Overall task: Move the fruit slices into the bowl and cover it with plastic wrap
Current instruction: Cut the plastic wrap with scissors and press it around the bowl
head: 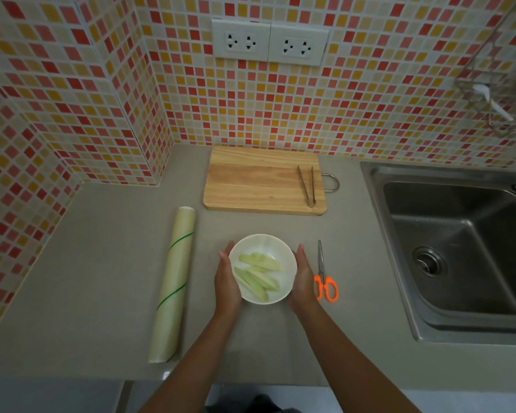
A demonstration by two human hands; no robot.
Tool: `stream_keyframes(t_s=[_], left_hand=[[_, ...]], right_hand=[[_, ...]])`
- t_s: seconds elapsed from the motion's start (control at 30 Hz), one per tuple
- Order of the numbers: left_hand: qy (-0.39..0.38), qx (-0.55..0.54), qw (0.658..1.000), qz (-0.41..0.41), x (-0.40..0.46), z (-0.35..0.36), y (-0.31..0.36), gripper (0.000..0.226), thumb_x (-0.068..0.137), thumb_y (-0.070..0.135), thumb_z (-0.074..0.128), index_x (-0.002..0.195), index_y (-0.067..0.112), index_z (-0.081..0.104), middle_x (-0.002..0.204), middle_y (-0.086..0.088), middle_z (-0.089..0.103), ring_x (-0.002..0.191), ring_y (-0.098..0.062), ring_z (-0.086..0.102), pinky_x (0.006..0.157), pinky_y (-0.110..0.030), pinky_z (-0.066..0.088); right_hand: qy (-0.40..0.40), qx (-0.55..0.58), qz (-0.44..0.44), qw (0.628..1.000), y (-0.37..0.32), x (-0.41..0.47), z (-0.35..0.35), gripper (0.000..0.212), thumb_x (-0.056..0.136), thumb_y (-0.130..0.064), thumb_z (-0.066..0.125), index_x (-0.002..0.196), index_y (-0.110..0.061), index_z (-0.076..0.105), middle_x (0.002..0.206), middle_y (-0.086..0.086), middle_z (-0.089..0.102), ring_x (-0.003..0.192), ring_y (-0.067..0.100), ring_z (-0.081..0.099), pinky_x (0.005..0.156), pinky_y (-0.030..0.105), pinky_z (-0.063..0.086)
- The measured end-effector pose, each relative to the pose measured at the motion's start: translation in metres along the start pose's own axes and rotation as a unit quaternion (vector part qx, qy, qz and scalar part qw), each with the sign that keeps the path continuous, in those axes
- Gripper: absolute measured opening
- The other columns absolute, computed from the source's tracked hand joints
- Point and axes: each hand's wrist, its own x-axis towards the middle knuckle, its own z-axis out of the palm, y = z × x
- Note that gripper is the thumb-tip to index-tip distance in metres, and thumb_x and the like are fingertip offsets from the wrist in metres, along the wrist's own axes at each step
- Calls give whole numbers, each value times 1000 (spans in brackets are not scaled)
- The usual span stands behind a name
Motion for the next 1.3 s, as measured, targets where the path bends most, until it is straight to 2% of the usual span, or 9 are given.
stream_keyframes(t_s=[0.17,0.3,0.4,0.5,0.63,0.73,0.93,1.1,1.3], left_hand=[[-37,-70,996,-48,9,5,14,53,102,49,21,139,24,49,130,-2,62,111,-15,64,90,-32,53],[-68,-75,992,-80,18,14,33,57,97,59,25,133,28,56,134,-3,61,123,-26,57,105,-45,45],[-5,-30,999,-39,17,21,38,62,98,60,20,112,25,69,103,2,74,108,-23,65,83,-32,54],[56,13,998,-3,18,24,37,72,99,60,18,105,16,74,97,-3,75,100,-23,68,85,-35,54],[42,-4,999,-8,15,25,25,60,102,53,21,117,20,69,107,1,72,102,-16,66,77,-24,52],[52,9,998,21,16,21,21,53,105,42,26,120,13,67,109,-2,70,100,-15,65,75,-18,51],[4,84,996,28,35,9,21,43,105,36,33,94,21,72,85,8,72,73,0,68,57,-9,49],[-12,78,996,-36,40,11,21,46,102,45,35,89,23,73,81,5,73,81,-14,68,69,-25,52],[60,59,993,-80,38,15,19,55,96,57,40,74,15,68,71,-3,69,74,-24,65,67,-31,50]], right_hand=[[-9,15,4,1000,-1,-2,1,66,92,-60,37,124,-7,59,121,19,63,112,35,60,96,46,49],[-31,23,-24,999,-3,-3,6,56,93,-57,39,97,-16,77,103,13,74,93,25,71,70,34,59],[12,1,-58,998,-8,-4,14,49,95,-47,43,108,-8,71,112,20,69,102,33,67,84,43,56],[56,-8,-95,994,-10,-1,15,44,96,-40,46,112,-5,66,113,19,68,105,33,65,93,46,52],[53,-9,-110,992,-3,0,15,36,98,-37,44,101,-13,69,97,8,73,91,22,69,77,35,55],[60,-44,-133,988,2,0,11,30,98,-32,43,102,-11,65,100,10,65,94,23,63,82,35,51],[35,-108,-153,982,-11,9,7,37,99,-29,40,103,-1,64,104,20,61,99,33,58,90,44,45],[20,-85,-133,987,-3,14,3,34,99,-24,40,120,-10,64,124,13,64,116,29,59,102,45,45],[68,-44,-133,988,2,13,8,29,98,-26,45,92,-19,72,92,3,71,96,24,63,89,39,49]])
